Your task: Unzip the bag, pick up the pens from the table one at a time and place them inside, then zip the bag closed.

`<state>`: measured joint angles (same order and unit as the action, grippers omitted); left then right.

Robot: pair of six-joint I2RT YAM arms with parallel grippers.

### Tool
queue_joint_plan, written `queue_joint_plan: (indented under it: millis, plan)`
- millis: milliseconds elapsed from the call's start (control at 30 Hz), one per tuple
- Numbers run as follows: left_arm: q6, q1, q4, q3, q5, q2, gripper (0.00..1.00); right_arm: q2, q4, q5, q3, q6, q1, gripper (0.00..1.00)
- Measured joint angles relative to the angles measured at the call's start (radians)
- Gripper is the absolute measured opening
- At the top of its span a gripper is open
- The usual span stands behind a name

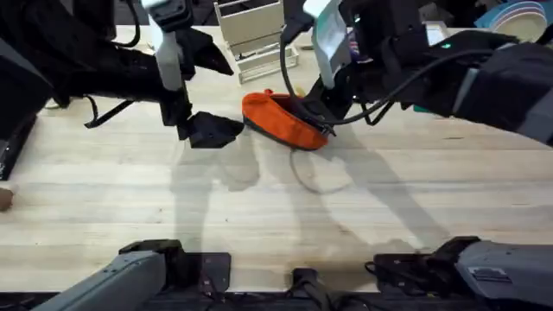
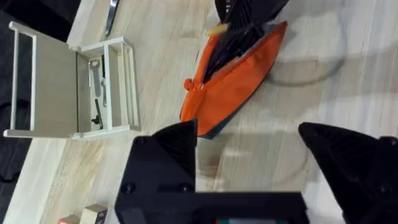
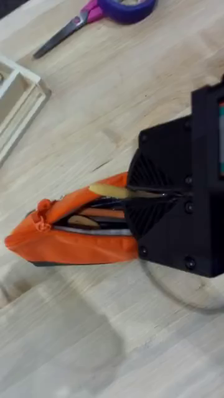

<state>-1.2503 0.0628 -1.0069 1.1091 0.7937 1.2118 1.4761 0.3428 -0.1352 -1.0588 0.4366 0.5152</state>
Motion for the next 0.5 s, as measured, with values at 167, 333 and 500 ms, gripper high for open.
queue_joint_plan:
  millis: [167, 333, 500]
  plan:
    - [0.0, 0.0, 0.0, 0.0, 0.0, 0.0, 0.993, 0.026, -0.022, -0.001, 0.0, 0.025, 0.001, 0.032]
    - [0.0, 0.0, 0.0, 0.0, 0.0, 0.0, 0.993, 0.034, -0.029, -0.001, 0.0, 0.036, 0.017, 0.032]
    - [0.0, 0.0, 0.0, 0.0, 0.0, 0.0, 0.993, 0.043, 0.0, -0.001, 0.0, 0.05, 0.044, 0.032]
